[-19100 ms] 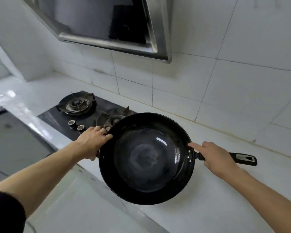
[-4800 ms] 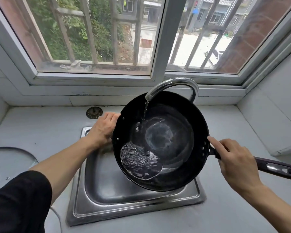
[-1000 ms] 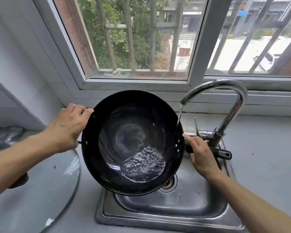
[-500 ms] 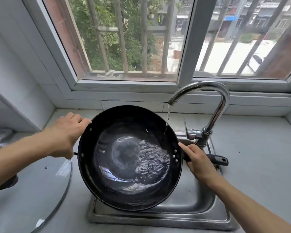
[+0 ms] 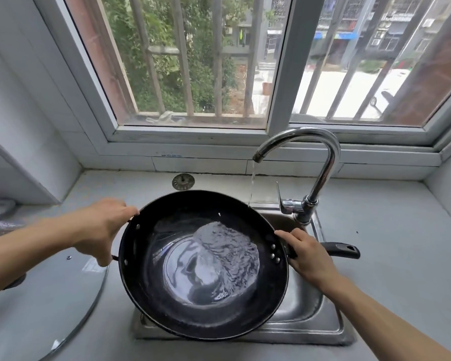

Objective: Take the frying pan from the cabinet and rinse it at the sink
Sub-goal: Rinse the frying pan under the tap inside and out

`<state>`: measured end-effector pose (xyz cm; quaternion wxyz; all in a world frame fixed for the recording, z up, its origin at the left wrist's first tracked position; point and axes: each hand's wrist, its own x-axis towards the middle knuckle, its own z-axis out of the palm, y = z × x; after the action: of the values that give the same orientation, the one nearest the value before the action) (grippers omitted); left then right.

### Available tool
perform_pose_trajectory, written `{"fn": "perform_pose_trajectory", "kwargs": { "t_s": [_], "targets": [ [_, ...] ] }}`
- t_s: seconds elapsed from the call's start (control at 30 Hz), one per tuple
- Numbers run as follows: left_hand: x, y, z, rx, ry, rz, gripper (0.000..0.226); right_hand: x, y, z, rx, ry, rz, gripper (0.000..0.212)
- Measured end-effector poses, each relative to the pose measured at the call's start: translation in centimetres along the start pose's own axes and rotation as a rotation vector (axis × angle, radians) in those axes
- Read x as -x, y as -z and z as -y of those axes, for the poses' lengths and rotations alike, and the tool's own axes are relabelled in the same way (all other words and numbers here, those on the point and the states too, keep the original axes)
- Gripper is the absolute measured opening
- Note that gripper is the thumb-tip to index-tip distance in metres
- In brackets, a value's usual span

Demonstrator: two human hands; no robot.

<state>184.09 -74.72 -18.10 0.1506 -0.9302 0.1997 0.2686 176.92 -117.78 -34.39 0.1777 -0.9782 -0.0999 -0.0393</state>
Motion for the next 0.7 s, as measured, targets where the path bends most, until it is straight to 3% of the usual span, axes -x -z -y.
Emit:
{"fn": "perform_pose_trajectory", "kwargs": {
  "t_s": [0.37,0.53,0.7],
  "targets": [
    [-1.8,-1.7,-0.4,0.169,-0.111,-0.009,0.092,0.5,4.3,-0.7,0.111,0.036,-0.105,0.066],
    [-3.2,-2.2,-0.3,0.249,-0.147,-0.020,0.099,0.9,6.8,-0.6,0.165,0.056,-0.148,0.069],
    [-3.9,-3.1,-1.2,0.335,-0.210,0.003,0.090,1.0,8.7,-1.0,0.258,0.088,-0.158,0.072]
  ]
}}
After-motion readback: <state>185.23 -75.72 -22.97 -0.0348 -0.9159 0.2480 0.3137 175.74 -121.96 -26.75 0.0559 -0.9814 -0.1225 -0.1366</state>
